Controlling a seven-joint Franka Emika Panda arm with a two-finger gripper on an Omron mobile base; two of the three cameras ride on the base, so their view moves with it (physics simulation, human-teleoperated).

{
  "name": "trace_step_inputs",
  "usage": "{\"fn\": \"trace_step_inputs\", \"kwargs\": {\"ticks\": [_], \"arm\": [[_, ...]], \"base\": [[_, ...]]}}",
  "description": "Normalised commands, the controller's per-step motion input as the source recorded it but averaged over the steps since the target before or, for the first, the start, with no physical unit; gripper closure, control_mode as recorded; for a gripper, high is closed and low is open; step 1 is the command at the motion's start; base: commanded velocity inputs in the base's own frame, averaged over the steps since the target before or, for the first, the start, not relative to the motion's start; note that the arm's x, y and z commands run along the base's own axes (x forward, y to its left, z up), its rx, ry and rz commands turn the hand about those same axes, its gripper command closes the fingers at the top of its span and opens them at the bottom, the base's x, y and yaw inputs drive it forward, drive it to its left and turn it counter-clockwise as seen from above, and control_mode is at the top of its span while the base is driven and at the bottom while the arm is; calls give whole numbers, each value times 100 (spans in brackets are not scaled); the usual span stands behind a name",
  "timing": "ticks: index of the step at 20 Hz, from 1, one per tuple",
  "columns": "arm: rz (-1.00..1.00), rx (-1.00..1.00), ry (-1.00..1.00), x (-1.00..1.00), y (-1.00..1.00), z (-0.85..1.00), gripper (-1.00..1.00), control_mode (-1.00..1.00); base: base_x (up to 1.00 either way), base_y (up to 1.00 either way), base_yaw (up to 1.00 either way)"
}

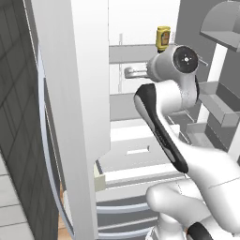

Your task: Move the lemon wedge and mustard from the top shelf to the second highest shelf to make space. Then, place the pitcher from the counter on the cleared top shelf.

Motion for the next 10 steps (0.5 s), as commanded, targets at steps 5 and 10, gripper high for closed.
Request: {"fn": "trace_step_inputs", "kwargs": {"ticks": [5, 10], "arm": [[0, 1, 2, -75, -24, -35, 100, -100], [0, 2, 8, -50, -32, -50, 100, -100]], "base": [[0, 0, 0], [0, 0, 0]]}}
